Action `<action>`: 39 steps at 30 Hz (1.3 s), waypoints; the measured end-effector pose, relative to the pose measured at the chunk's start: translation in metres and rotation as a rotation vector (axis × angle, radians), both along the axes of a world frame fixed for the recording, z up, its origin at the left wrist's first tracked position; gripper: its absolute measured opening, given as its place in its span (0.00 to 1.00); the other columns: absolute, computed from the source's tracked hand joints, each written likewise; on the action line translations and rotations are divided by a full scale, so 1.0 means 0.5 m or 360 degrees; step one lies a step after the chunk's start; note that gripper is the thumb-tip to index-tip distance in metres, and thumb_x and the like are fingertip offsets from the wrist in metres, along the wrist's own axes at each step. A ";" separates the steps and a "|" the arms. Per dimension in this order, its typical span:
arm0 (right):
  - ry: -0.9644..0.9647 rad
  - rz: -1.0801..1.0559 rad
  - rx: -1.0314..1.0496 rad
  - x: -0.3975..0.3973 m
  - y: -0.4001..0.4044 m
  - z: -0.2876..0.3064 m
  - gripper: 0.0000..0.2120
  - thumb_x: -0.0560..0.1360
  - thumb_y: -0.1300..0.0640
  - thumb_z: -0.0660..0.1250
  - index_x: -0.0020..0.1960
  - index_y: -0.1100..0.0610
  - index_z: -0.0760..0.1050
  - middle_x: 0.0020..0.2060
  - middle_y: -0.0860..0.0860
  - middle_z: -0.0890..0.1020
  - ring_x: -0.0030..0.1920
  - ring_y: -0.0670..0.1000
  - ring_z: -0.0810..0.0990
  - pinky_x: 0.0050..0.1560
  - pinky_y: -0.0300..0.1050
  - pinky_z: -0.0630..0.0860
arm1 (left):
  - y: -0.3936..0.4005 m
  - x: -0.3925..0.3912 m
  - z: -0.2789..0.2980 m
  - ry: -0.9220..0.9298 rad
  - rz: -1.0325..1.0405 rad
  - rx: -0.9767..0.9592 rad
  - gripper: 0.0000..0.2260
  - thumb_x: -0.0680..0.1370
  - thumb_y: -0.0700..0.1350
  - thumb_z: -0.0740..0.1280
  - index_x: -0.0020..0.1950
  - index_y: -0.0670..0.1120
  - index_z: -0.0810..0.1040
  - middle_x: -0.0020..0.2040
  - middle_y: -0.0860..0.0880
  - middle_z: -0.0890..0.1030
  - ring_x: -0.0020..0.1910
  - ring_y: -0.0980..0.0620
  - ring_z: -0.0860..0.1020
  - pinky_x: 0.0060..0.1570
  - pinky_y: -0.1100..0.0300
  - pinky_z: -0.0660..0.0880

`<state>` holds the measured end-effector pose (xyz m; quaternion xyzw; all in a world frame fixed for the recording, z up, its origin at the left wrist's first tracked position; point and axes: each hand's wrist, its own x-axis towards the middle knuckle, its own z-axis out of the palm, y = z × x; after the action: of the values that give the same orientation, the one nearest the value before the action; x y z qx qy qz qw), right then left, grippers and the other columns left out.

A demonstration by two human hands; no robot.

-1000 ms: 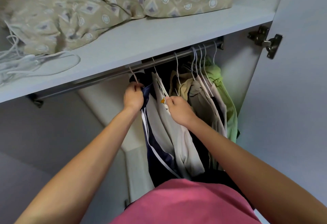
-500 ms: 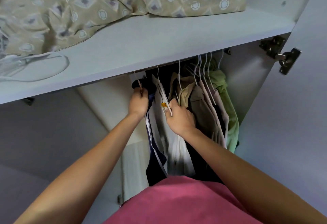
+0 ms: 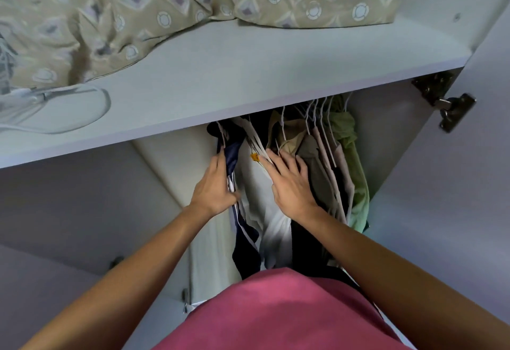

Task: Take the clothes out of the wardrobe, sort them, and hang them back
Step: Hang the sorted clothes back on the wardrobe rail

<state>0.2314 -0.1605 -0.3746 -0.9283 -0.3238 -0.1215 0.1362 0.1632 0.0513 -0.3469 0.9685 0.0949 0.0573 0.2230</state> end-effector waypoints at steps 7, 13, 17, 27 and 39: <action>0.0134 -0.0144 0.0247 0.014 -0.070 0.010 0.36 0.72 0.71 0.66 0.78 0.55 0.66 0.78 0.51 0.67 0.78 0.53 0.63 0.79 0.61 0.57 | -0.106 0.063 0.043 0.0269 -0.0163 0.0158 0.61 0.68 0.55 0.80 0.85 0.50 0.38 0.81 0.51 0.55 0.73 0.42 0.71 0.53 0.48 0.78; 0.0296 -0.0180 0.0129 0.021 -0.124 0.050 0.36 0.75 0.68 0.65 0.81 0.53 0.63 0.80 0.50 0.63 0.78 0.55 0.60 0.77 0.61 0.62 | -0.180 0.095 0.063 0.0369 -0.0198 0.0153 0.61 0.69 0.59 0.79 0.85 0.48 0.38 0.83 0.50 0.53 0.74 0.42 0.69 0.58 0.47 0.78; 0.0364 -0.0091 0.0215 -0.008 -0.129 0.076 0.30 0.78 0.61 0.64 0.80 0.52 0.65 0.80 0.50 0.64 0.78 0.55 0.60 0.78 0.59 0.61 | -0.169 0.057 0.070 0.0368 -0.0221 0.0241 0.53 0.75 0.69 0.69 0.85 0.49 0.38 0.85 0.49 0.48 0.76 0.40 0.65 0.62 0.43 0.77; 0.0410 0.0230 0.0276 -0.175 0.036 0.125 0.30 0.78 0.52 0.66 0.79 0.52 0.66 0.81 0.50 0.63 0.81 0.55 0.59 0.79 0.59 0.59 | -0.045 -0.246 0.071 0.0272 0.0191 0.0197 0.36 0.82 0.62 0.62 0.85 0.53 0.52 0.84 0.49 0.55 0.79 0.45 0.61 0.68 0.43 0.74; 0.0664 0.1445 0.0114 -0.407 0.245 0.113 0.28 0.77 0.48 0.65 0.76 0.51 0.69 0.77 0.48 0.67 0.76 0.55 0.65 0.73 0.58 0.65 | -0.069 -0.751 0.079 0.0366 0.1484 0.0288 0.33 0.78 0.59 0.61 0.83 0.54 0.62 0.79 0.50 0.68 0.69 0.44 0.71 0.57 0.46 0.77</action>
<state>0.0279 -0.0380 -0.3180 -0.6929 -0.6568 0.1272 0.2689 -0.2123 0.0168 -0.3074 0.8384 0.5371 0.0519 0.0766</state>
